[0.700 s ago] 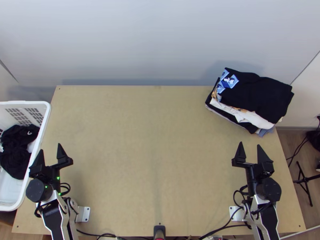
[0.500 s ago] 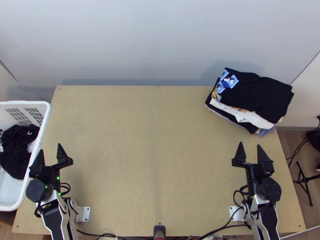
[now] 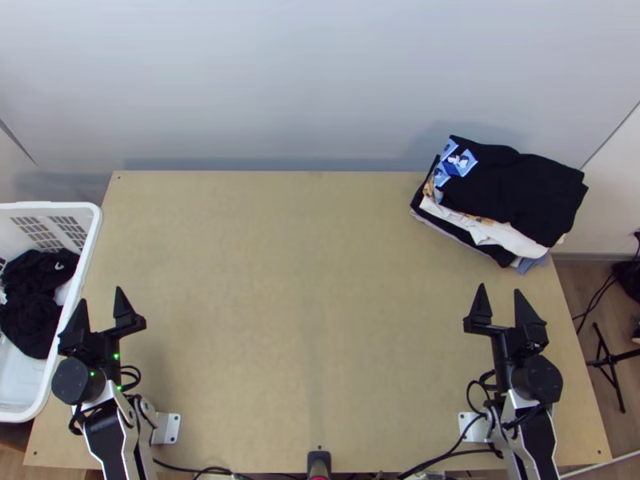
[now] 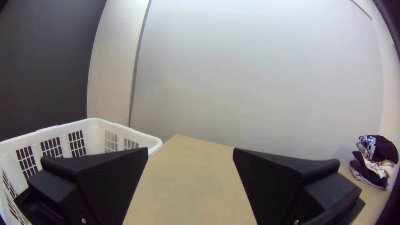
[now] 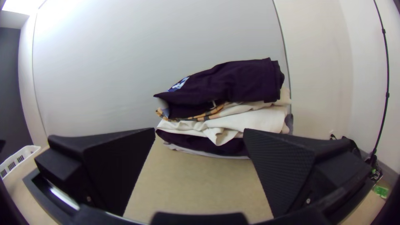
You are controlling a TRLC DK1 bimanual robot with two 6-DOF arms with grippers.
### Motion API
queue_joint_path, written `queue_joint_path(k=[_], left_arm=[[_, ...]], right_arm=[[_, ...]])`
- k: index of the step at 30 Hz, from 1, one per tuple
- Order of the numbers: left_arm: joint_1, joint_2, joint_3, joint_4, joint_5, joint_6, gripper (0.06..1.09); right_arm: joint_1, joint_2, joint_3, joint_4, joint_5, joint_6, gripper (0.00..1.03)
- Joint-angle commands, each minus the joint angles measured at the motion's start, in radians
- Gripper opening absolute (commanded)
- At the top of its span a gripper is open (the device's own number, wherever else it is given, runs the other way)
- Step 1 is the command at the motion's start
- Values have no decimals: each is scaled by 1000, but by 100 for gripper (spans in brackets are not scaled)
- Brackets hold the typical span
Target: Fold the t-shirt
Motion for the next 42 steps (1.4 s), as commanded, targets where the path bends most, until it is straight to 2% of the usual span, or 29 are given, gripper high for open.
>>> queue_joint_path(k=[1, 22, 25, 28, 31, 33, 35, 39, 41, 42], left_arm=[[0, 0, 0, 0, 0, 0, 105], [0, 0, 0, 0, 0, 0, 105], [-17, 0, 2, -4, 0, -26, 105], [5, 0, 2, -17, -81, -18, 105], [15, -1, 5, -23, -92, -14, 105], [28, -4, 11, -40, -129, 88, 105], [15, -3, 20, -18, -121, 174, 105], [-26, -3, 69, 29, -124, 186, 105], [-6, 0, 155, -35, -122, 181, 104], [-11, 11, 221, -136, -121, 181, 103]], right_arm=[[0, 0, 0, 0, 0, 0, 98], [0, 0, 0, 0, 0, 0, 98], [0, 0, 0, 0, 0, 0, 98], [0, 2, 0, 0, 0, 0, 98], [0, 0, 0, 0, 0, 0, 98], [0, 0, 0, 0, 0, 0, 98], [0, 0, 0, 0, 0, 0, 98], [0, 0, 0, 0, 0, 0, 98], [0, 0, 0, 0, 0, 0, 98], [0, 0, 0, 0, 0, 0, 98]])
